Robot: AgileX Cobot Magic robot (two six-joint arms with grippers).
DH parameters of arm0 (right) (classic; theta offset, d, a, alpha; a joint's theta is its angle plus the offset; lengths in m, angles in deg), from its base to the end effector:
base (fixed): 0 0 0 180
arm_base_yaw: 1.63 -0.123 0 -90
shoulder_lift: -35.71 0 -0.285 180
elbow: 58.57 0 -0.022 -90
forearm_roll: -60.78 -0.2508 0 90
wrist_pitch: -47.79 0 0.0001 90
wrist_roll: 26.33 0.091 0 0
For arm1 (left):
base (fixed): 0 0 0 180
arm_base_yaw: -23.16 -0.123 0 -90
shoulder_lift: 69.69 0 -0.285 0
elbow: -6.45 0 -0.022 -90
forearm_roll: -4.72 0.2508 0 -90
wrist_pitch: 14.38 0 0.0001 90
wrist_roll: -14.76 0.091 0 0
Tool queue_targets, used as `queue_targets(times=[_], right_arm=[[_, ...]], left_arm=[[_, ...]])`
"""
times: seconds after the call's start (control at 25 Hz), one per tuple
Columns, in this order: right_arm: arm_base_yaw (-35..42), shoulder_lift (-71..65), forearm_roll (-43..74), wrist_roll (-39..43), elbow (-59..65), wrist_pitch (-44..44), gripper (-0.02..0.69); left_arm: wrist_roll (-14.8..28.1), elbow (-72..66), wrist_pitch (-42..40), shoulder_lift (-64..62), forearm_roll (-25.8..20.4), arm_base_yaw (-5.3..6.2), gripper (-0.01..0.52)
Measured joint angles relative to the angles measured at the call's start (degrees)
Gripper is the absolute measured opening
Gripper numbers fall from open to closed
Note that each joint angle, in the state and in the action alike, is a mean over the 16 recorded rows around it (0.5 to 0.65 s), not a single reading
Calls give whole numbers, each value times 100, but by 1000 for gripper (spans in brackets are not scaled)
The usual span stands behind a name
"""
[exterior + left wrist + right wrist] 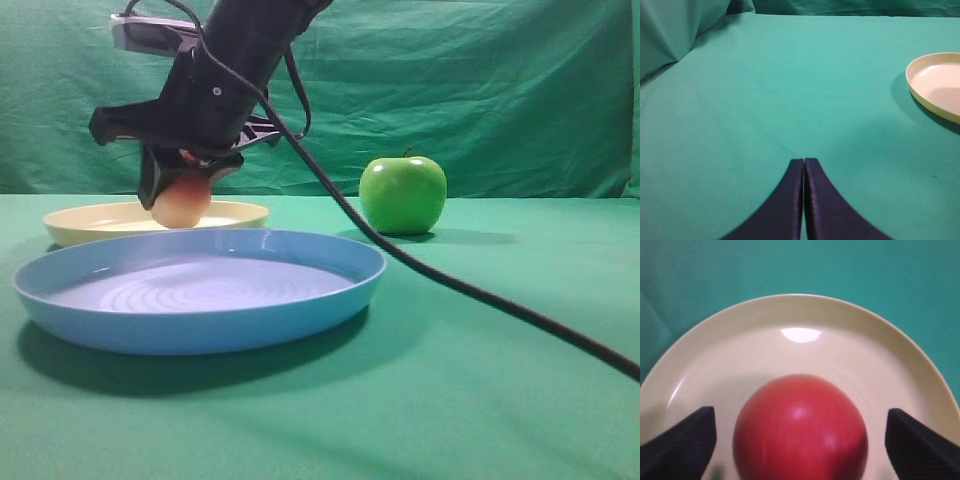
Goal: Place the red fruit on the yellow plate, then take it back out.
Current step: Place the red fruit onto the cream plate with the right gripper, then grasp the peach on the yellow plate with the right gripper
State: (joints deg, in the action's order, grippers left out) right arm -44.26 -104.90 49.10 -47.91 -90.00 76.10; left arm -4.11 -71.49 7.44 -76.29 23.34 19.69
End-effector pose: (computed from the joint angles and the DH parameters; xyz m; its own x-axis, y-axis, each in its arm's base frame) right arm 0.3811 0.3627 0.1759 -0.3866 -0.6201 -0.6827 -0.8135 0.5780 -0.0644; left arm 0.0508 0.0139 0.1776 -0.2590 -0.0418 -0.9650 -0.1812 0.9834 0.0061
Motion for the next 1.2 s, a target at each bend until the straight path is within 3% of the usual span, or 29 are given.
queue_targets(times=[0.12,0.24,0.64,0.84,1.2], right_arm=[[0,202,175,-2,-1,199,593],[0,487,369,16,-1,526,549],[0,1791,832,511,-1,2193,166],[0,2446,876,894,-2,3033,31],[0,3536,1143,1632,-3,4060,0]], left_arm=[[0,0,0,0,0,0,0],[0,0,0,0,0,0,0],[0,0,0,0,0,0,0],[0,0,0,0,0,0,0],[0,0,0,0,0,0,0]])
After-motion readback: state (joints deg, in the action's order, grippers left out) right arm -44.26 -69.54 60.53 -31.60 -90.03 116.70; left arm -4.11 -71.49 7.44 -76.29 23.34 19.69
